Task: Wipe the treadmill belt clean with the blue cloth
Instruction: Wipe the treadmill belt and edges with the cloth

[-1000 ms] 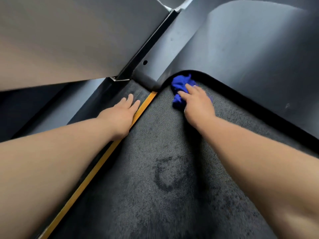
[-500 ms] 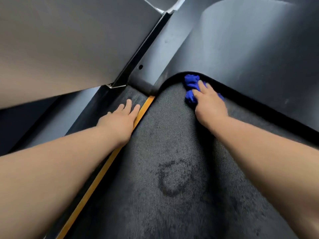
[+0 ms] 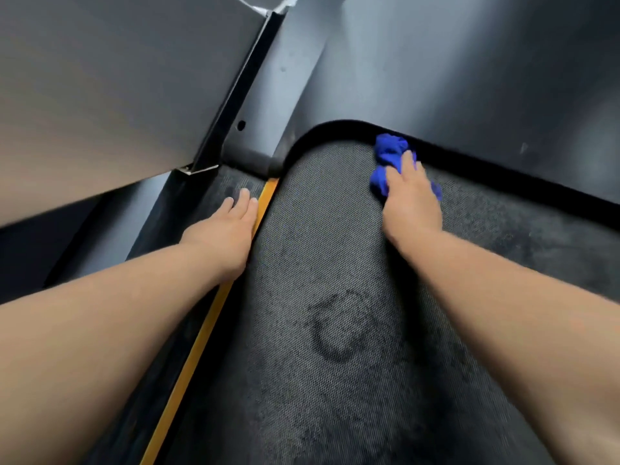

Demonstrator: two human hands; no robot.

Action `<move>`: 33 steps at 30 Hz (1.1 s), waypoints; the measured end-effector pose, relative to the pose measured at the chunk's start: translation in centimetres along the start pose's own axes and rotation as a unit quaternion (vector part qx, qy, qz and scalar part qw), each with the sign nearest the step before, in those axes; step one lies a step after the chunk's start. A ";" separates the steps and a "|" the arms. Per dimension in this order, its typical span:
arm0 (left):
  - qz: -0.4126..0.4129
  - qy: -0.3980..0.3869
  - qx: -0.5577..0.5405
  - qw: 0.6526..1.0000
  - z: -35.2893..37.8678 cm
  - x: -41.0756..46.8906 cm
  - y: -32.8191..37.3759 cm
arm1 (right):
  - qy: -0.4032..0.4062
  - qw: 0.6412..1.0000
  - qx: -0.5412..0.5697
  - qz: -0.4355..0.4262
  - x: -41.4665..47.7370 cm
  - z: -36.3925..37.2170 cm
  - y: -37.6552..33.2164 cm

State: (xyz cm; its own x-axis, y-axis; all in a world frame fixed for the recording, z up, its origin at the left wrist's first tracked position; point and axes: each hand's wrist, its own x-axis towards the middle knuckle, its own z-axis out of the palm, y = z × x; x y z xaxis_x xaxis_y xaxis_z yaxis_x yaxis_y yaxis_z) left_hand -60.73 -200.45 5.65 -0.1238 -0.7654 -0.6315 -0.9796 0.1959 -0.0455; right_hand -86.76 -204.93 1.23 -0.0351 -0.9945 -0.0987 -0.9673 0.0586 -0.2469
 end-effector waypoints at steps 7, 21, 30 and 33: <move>-0.012 0.015 -0.028 0.999 0.2 -0.4 0.3 | -0.116 0.913 -0.001 -0.392 -10.4 2.7 -2.2; 0.058 -0.028 -0.036 0.997 -0.5 0.4 5.2 | -0.117 0.930 -0.015 -0.349 -12.7 2.8 0.0; 0.101 -0.006 0.007 0.995 -0.4 1.0 7.8 | -0.054 0.992 0.007 0.111 -9.7 -2.3 7.6; 0.062 0.039 -0.093 0.993 -0.4 1.0 8.3 | -0.176 0.977 0.037 -0.117 -11.7 -1.0 1.1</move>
State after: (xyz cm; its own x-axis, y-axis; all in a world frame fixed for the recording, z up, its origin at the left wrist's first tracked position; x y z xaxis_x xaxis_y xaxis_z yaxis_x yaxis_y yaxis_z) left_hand -69.03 -199.85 4.96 -0.2504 -0.7892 -0.5608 -0.9674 0.1808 0.1774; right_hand -87.72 -193.29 3.11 0.2862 -0.8907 -0.3531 -0.9169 -0.1476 -0.3707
